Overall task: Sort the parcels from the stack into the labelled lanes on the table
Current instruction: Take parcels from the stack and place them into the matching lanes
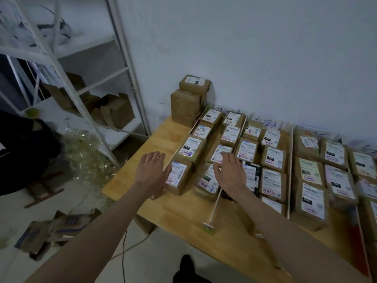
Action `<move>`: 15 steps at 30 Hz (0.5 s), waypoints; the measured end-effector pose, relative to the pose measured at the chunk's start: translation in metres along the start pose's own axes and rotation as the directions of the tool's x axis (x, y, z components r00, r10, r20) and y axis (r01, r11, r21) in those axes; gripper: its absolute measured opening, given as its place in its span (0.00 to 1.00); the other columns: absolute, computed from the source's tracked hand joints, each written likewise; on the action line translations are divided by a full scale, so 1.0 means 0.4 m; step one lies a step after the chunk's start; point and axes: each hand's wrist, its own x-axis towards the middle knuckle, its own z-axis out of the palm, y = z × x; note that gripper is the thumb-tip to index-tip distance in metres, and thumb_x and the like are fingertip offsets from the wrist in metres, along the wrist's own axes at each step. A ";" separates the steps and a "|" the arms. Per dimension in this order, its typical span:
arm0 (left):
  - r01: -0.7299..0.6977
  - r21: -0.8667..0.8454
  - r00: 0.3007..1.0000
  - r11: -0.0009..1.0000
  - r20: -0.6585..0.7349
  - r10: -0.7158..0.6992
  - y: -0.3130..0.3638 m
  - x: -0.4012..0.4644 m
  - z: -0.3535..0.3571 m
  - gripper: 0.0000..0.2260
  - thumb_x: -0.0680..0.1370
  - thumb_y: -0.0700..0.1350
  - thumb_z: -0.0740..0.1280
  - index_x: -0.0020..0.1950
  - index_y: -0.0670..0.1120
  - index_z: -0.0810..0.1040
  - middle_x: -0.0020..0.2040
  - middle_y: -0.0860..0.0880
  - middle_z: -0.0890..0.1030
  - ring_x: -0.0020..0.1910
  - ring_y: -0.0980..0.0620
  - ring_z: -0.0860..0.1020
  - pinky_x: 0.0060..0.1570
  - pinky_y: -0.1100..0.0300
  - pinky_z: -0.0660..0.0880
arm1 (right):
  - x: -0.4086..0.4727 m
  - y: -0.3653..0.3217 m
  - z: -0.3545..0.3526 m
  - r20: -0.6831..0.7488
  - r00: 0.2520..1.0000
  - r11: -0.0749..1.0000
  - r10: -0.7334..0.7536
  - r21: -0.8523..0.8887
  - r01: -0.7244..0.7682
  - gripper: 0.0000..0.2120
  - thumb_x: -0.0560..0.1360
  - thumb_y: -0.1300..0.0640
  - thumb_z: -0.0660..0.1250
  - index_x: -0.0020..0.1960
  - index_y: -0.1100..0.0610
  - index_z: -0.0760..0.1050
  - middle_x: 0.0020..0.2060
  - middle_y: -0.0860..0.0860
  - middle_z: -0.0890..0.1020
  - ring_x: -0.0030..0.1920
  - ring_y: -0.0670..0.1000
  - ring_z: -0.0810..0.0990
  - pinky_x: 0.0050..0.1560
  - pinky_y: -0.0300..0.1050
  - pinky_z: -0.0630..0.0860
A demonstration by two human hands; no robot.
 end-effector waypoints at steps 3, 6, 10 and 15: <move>-0.001 0.020 1.000 1.000 0.012 0.001 -0.048 0.096 0.000 0.26 0.83 0.60 0.51 0.76 0.47 0.65 0.75 0.47 0.68 0.75 0.48 0.64 0.75 0.50 0.55 | 0.104 -0.041 0.034 0.005 1.000 1.000 0.023 0.005 -0.023 0.21 0.82 0.47 0.55 0.70 0.59 0.68 0.66 0.54 0.74 0.67 0.55 0.71 0.68 0.51 0.69; 0.015 0.026 1.000 1.000 0.014 -0.015 -0.094 0.193 0.000 0.26 0.83 0.60 0.52 0.75 0.47 0.66 0.74 0.48 0.69 0.74 0.48 0.65 0.75 0.49 0.58 | 0.200 -0.076 0.060 -0.006 1.000 0.999 0.018 0.052 -0.017 0.20 0.82 0.47 0.56 0.68 0.57 0.68 0.64 0.54 0.74 0.65 0.54 0.72 0.65 0.52 0.72; -0.008 0.011 1.000 1.000 0.023 0.008 -0.146 0.309 0.003 0.25 0.82 0.59 0.53 0.73 0.46 0.68 0.72 0.47 0.72 0.73 0.47 0.67 0.74 0.48 0.60 | 0.307 -0.109 0.079 0.014 0.999 0.997 0.053 0.059 -0.053 0.19 0.82 0.47 0.57 0.68 0.57 0.68 0.64 0.54 0.74 0.64 0.55 0.72 0.63 0.51 0.71; -0.044 0.014 0.999 0.999 0.020 0.044 -0.185 0.450 0.016 0.25 0.82 0.59 0.54 0.72 0.46 0.70 0.69 0.47 0.74 0.70 0.47 0.70 0.72 0.49 0.63 | 0.418 -0.134 0.102 0.013 0.996 0.995 0.085 0.047 -0.086 0.21 0.82 0.47 0.57 0.70 0.58 0.67 0.64 0.55 0.74 0.63 0.57 0.73 0.62 0.52 0.72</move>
